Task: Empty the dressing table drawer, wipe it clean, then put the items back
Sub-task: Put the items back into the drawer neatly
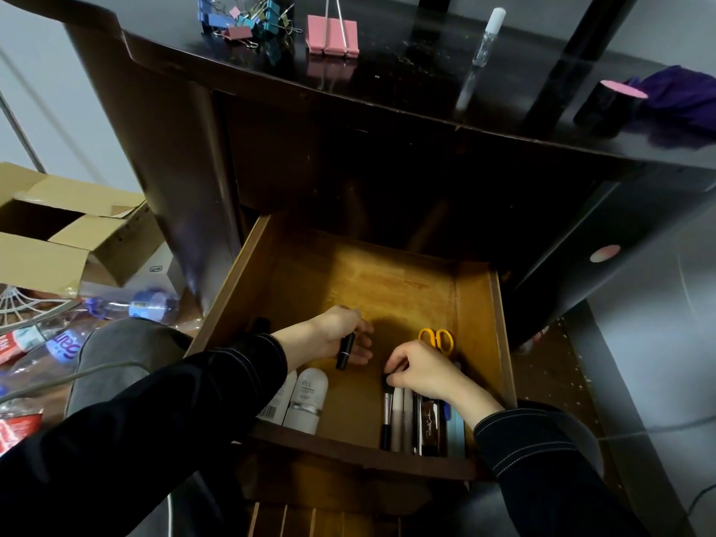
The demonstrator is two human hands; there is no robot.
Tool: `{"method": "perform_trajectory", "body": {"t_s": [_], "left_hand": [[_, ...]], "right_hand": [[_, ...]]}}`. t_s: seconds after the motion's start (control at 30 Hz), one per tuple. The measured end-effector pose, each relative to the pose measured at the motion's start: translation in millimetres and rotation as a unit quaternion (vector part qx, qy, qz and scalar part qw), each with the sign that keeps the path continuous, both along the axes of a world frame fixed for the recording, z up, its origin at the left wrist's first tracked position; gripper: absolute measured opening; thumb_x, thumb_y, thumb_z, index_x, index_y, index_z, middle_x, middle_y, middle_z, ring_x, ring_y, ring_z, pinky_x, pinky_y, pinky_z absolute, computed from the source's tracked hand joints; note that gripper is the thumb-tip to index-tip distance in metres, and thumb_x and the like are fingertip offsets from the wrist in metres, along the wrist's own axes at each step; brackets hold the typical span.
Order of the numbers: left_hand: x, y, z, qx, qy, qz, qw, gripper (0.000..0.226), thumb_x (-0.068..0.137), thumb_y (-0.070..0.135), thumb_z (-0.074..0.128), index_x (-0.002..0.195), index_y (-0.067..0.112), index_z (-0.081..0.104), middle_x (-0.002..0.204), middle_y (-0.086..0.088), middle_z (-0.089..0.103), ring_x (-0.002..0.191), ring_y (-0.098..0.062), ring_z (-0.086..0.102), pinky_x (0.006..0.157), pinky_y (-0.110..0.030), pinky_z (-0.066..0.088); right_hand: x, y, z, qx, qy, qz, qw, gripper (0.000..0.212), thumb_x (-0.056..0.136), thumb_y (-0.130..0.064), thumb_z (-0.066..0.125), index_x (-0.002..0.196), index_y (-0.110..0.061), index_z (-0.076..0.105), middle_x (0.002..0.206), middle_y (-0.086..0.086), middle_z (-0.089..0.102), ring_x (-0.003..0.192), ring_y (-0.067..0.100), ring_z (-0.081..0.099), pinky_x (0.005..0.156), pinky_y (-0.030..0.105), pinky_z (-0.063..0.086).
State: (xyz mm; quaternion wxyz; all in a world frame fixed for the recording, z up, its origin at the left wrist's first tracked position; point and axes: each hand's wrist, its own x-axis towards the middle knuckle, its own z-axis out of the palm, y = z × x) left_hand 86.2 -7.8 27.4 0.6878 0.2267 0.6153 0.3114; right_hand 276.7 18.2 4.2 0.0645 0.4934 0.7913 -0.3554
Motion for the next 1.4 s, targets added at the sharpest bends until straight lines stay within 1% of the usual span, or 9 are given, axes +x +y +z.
{"method": "perform_trajectory", "body": {"t_s": [0.23, 0.4, 0.6, 0.7, 0.83, 0.97, 1.1, 1.23, 1.4], "left_hand": [[-2, 1, -1, -0.013, 0.002, 0.005, 1.000, 0.031, 0.098, 0.002, 0.054, 0.128, -0.007, 0.055, 0.102, -0.019, 0.052, 0.084, -0.035, 0.064, 0.072, -0.042, 0.057], [-2, -1, -4, -0.014, 0.022, -0.047, 0.999, 0.026, 0.098, 0.006, 0.058, 0.123, -0.002, 0.051, 0.110, -0.018, 0.050, 0.098, -0.037, 0.064, 0.089, -0.046, 0.056], [1, -4, -13, 0.054, 0.094, -0.107, 0.988, 0.027, 0.095, 0.010, 0.064, 0.120, 0.002, 0.060, 0.118, -0.016, 0.064, 0.094, -0.027, 0.072, 0.090, -0.043, 0.058], [4, -8, -15, 0.079, 0.113, -0.145, 0.980, 0.010, 0.097, 0.015, 0.064, 0.101, 0.007, 0.061, 0.098, -0.011, 0.070, 0.083, -0.023, 0.075, 0.074, -0.037, 0.061], [7, -9, -9, 0.124, 0.181, -0.200, 0.955, 0.024, 0.102, 0.026, 0.055, 0.084, 0.011, 0.058, 0.073, -0.007, 0.064, 0.043, -0.010, 0.055, 0.041, -0.023, 0.043], [10, -10, 2, 0.097, 0.146, -0.253, 0.951, 0.013, 0.097, 0.020, 0.051, 0.105, 0.010, 0.052, 0.064, -0.005, 0.063, 0.040, -0.010, 0.037, 0.036, -0.018, 0.027], [8, -10, 6, 0.070, 0.115, -0.245, 0.960, 0.041, 0.080, 0.000, 0.051, 0.120, 0.004, 0.046, 0.063, -0.006, 0.061, 0.040, -0.010, 0.038, 0.036, -0.018, 0.027], [0, -2, 6, 0.080, 0.105, -0.180, 0.975, 0.030, 0.080, -0.002, 0.063, 0.109, 0.005, 0.059, 0.065, -0.007, 0.065, 0.043, -0.013, 0.048, 0.037, -0.021, 0.035], [-15, 6, 2, 0.081, 0.093, 0.008, 0.992, 0.017, 0.082, -0.005, 0.074, 0.097, -0.003, 0.067, 0.082, -0.017, 0.068, 0.052, -0.017, 0.060, 0.049, -0.025, 0.052]], "right_hand": [[0, 0, 0, 0.000, -0.009, 0.010, 1.000, 0.007, 0.084, -0.028, 0.076, 0.084, -0.032, 0.071, 0.087, -0.010, 0.072, 0.084, 0.007, 0.068, 0.082, 0.043, 0.060], [0, 3, 3, 0.039, 0.032, -0.044, 0.998, 0.010, 0.091, -0.030, 0.064, 0.086, -0.031, 0.072, 0.090, -0.014, 0.071, 0.088, 0.006, 0.066, 0.085, 0.042, 0.059], [0, 5, 6, 0.072, 0.023, -0.068, 0.995, 0.013, 0.094, -0.029, 0.060, 0.087, -0.030, 0.071, 0.090, -0.011, 0.071, 0.088, 0.011, 0.066, 0.084, 0.044, 0.059], [-1, 4, 7, 0.071, 0.022, -0.068, 0.995, 0.013, 0.093, -0.027, 0.060, 0.086, -0.027, 0.071, 0.088, -0.008, 0.072, 0.087, 0.014, 0.068, 0.083, 0.045, 0.059], [-1, 5, 9, 0.072, 0.061, -0.087, 0.992, 0.012, 0.095, -0.025, 0.061, 0.097, -0.028, 0.072, 0.094, -0.013, 0.071, 0.094, 0.008, 0.066, 0.087, 0.037, 0.057], [-7, 2, 15, 0.011, 0.186, -0.109, 0.976, 0.016, 0.095, -0.019, 0.066, 0.110, -0.019, 0.073, 0.100, -0.008, 0.071, 0.097, 0.004, 0.066, 0.086, 0.021, 0.053], [-8, -1, 21, -0.023, 0.229, -0.105, 0.967, 0.007, 0.094, -0.020, 0.070, 0.092, -0.018, 0.076, 0.081, 0.000, 0.073, 0.066, 0.000, 0.061, 0.056, 0.012, 0.044], [-5, 1, 22, -0.029, 0.207, -0.140, 0.968, 0.012, 0.098, -0.017, 0.063, 0.094, -0.013, 0.073, 0.083, 0.001, 0.072, 0.064, 0.007, 0.058, 0.053, 0.018, 0.044], [-1, 2, 17, -0.068, 0.133, -0.136, 0.979, 0.014, 0.101, -0.020, 0.058, 0.102, -0.013, 0.070, 0.083, -0.002, 0.072, 0.065, 0.007, 0.060, 0.054, 0.021, 0.045]]}}
